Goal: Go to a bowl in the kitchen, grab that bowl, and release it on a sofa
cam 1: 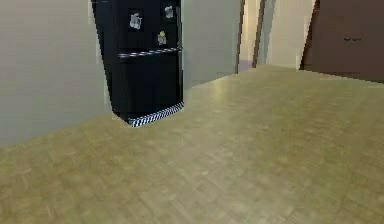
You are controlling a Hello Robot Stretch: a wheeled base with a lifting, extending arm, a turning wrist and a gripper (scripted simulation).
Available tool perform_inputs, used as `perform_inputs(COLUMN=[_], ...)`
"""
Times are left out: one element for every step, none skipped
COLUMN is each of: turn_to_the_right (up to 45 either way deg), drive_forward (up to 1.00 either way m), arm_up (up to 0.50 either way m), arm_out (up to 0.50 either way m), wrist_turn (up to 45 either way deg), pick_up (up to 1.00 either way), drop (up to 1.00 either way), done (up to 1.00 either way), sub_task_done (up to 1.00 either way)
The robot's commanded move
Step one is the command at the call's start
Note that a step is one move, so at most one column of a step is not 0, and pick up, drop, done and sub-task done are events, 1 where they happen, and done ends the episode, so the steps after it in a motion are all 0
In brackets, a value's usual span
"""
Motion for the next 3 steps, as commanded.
perform_inputs(turn_to_the_right=[-45.0, 45.0, -45.0], drive_forward=[0.0, 0.0, 0.0], arm_up=[0.0, 0.0, 0.0], arm_out=[0.0, 0.0, 0.0], wrist_turn=[0.0, 0.0, 0.0], pick_up=[0.0, 0.0, 0.0], drop=[0.0, 0.0, 0.0], done=[0.0, 0.0, 0.0], sub_task_done=[0.0, 0.0, 0.0])
